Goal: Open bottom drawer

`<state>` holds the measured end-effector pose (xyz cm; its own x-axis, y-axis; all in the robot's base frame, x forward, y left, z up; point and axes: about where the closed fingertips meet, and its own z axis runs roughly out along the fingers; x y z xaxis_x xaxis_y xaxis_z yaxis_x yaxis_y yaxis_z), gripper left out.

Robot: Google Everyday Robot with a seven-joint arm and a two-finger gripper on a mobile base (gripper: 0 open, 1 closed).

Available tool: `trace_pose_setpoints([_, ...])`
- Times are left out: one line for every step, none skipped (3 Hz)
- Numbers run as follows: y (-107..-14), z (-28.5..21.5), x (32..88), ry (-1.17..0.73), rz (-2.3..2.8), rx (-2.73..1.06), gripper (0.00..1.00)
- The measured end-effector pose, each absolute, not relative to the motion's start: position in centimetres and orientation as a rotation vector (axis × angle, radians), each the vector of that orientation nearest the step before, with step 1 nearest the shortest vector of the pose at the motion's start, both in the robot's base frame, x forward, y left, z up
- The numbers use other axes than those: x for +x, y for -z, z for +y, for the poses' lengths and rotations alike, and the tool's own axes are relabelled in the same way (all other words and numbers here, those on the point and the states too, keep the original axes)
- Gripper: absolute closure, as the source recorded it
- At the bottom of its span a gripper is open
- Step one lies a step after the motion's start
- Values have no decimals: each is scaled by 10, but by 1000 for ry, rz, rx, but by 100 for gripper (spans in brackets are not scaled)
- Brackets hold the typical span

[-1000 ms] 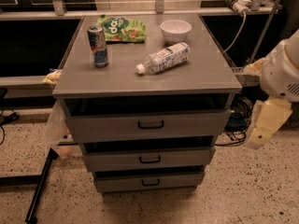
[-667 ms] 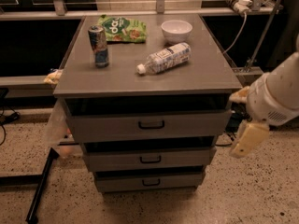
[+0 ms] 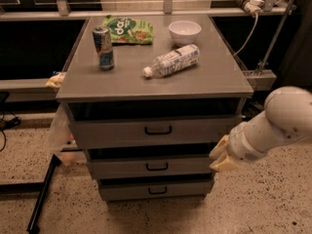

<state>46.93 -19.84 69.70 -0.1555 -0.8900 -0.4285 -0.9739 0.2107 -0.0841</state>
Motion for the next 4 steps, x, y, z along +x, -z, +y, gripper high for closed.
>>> trace_pose_setpoints([-660,-195,468,-385,2115,-1731,89])
trace_pose_setpoints([-648,-198,467,-388,2121,-1737,100])
trace_pose_setpoints([-582,-207,456,-427,2112,-1729,100])
trace_pose_setpoints([-501,-204,472,-458,2041,-1687,100])
